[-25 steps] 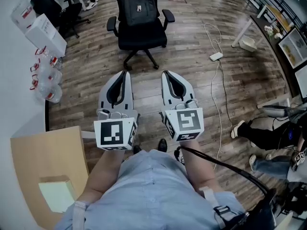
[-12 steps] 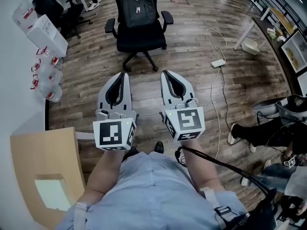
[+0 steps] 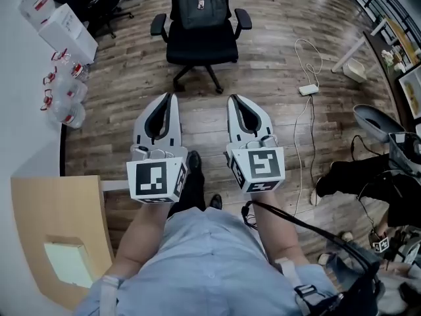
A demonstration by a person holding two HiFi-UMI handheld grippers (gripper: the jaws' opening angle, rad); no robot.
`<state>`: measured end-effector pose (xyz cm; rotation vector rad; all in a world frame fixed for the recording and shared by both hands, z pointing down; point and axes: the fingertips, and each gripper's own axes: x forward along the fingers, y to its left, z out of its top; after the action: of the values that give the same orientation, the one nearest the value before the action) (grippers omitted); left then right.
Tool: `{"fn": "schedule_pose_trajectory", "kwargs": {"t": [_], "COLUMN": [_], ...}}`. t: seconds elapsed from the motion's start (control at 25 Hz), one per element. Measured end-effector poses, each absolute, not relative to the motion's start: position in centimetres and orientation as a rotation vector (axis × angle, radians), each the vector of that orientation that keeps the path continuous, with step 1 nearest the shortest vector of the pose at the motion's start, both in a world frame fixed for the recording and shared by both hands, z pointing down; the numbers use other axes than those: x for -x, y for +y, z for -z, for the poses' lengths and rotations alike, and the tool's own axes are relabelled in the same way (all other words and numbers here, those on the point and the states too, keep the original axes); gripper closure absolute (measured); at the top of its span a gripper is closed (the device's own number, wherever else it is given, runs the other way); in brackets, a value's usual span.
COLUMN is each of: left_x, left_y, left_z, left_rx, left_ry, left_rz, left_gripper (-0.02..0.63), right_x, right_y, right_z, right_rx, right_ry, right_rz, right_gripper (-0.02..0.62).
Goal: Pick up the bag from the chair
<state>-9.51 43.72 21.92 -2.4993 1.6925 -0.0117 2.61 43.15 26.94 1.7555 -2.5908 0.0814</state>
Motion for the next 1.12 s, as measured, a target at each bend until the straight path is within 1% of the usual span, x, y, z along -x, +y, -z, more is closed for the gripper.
{"fn": "schedule_pose_trajectory", "kwargs": {"t": [0.24,0.6,0.84,1.12], "left_x": [11.5,14.0,14.3,12.4], "left_y": [35.8,23.9,18.9,14.3], "left_z": [-22.7,-20.7,-20.2,-21.7], "left_rx": [2.498,2.492,2.505,2.564], "left_ry": [1.717,1.691,1.651,1.600], "left_rz": [-0.005,-0.053,-0.068,-0.018], "left_gripper": [0.604,0.604,0.604,0.604], "right_x": [-1.3,1.6,2.2,0.4], "right_y": [35.2,22.8,18.2,14.2], "right_z": [-27.5,-25.5,-24.5,-25.3], "right_rx": [-1.766,-1.762,-1.792,-1.847], "right_ry": [-2.578,-2.576,-2.568,-2.523], "right_rz": [-0.062,-0.022,0.015,-0.021], "right_gripper": [0.594,0.594,0.594,0.594]}}
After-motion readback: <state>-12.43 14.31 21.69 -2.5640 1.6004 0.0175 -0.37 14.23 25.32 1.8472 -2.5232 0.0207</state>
